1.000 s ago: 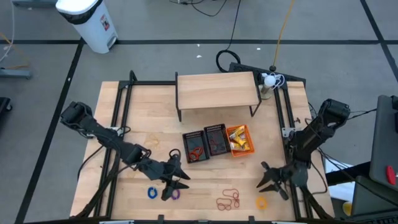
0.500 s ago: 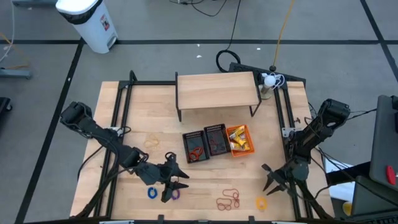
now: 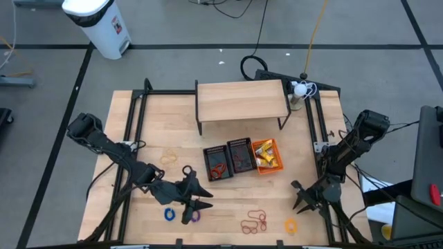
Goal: Pick & Place Office Desk Supplies
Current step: Put the yellow spiral keychain tie into the left black bin
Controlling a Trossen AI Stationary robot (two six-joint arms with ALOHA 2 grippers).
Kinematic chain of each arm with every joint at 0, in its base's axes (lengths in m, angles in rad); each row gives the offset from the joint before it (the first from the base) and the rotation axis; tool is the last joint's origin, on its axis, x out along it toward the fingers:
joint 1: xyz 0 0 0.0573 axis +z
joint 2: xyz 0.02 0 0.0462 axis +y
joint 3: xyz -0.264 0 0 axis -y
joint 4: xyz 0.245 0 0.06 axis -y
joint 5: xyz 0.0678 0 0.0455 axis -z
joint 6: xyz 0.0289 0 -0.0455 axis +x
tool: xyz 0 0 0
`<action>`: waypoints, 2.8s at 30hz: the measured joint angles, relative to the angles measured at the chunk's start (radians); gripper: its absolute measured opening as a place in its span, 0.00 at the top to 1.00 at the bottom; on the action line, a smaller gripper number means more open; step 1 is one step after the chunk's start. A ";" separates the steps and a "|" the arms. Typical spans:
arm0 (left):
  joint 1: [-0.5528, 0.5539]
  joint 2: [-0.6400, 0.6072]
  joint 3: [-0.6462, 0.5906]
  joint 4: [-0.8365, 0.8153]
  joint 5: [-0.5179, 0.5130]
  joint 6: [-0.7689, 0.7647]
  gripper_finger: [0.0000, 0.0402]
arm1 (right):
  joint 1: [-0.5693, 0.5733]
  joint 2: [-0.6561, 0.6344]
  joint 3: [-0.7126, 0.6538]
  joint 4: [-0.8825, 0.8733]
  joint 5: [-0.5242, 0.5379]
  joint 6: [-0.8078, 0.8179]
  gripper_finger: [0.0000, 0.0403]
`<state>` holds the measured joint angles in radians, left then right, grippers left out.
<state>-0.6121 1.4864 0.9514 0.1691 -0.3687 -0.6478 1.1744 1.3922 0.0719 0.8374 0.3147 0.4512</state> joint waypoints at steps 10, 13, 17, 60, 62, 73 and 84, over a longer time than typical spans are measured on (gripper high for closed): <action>0.000 0.000 0.000 0.001 0.001 -0.013 0.58 | 0.000 0.000 -0.001 0.011 0.028 -0.021 0.64; 0.000 0.000 0.000 0.001 0.001 -0.014 0.58 | -0.001 0.000 -0.001 0.004 0.027 0.008 0.54; 0.000 0.000 0.000 0.000 0.011 -0.015 0.58 | -0.001 0.000 -0.001 -0.013 0.025 0.042 0.41; 0.000 0.000 0.000 0.054 0.034 -0.077 0.58 | 0.001 0.378 0.139 0.356 -0.277 -0.146 0.36; 0.000 0.000 0.000 0.071 0.038 -0.084 0.58 | 0.003 0.378 0.155 0.341 -0.281 -0.167 0.36; 0.000 0.000 0.000 0.071 0.038 -0.098 0.58 | -0.011 0.377 0.288 0.148 -0.143 -0.178 0.36; 0.000 0.000 0.000 0.070 0.038 -0.098 0.58 | -0.060 0.375 0.294 0.118 -0.082 -0.100 0.36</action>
<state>-0.6121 1.4864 0.9512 0.2391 -0.3305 -0.7460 1.1148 1.7669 0.3663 0.9550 0.2325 0.3513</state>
